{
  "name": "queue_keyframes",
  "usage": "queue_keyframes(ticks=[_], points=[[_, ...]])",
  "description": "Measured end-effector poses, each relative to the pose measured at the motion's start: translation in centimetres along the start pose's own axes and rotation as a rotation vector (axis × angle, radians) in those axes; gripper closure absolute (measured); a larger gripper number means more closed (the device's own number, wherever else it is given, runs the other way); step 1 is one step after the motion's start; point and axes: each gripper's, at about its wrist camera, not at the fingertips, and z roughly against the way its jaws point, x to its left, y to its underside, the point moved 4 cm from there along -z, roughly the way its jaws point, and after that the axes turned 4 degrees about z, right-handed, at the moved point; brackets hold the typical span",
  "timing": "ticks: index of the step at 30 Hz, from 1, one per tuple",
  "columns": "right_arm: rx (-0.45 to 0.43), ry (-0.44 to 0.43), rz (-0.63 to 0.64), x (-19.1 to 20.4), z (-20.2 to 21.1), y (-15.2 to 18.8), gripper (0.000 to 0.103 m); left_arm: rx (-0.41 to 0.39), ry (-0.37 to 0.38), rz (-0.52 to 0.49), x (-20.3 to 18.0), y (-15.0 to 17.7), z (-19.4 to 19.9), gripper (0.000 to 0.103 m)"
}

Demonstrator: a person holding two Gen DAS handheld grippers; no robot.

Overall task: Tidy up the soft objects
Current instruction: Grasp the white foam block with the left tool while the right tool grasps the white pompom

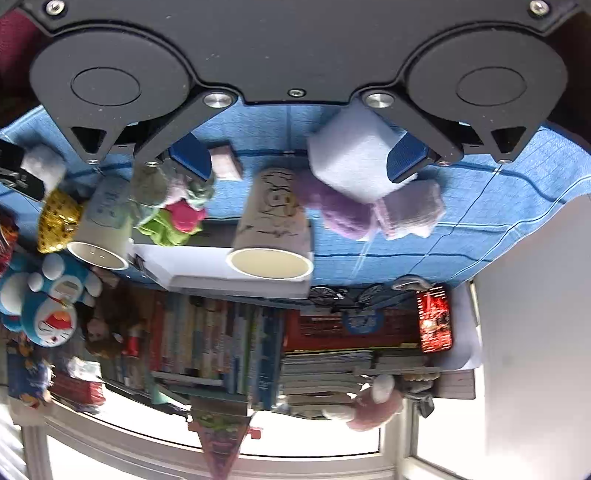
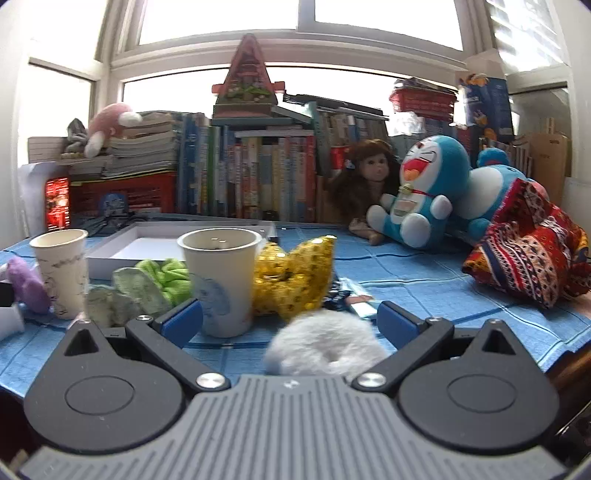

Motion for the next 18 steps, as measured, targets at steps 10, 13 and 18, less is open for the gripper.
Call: queue_keyframes(ticks=[10, 13, 18], points=[[0.035, 0.03, -0.009, -1.2, -1.2, 1.1, 0.0, 0.03, -0.054, 0.035, 1.9, 0.9, -2.0, 0.002], [0.048, 0.027, -0.004, -1.1, -1.6, 1.4, 0.0, 0.038, -0.056, 0.031, 1.9, 1.3, -2.5, 0.002], [0.066, 0.028, 0.01, -0.7, -2.5, 2.0, 0.0, 0.03, -0.075, 0.037, 1.8, 1.7, -3.2, 0.002]])
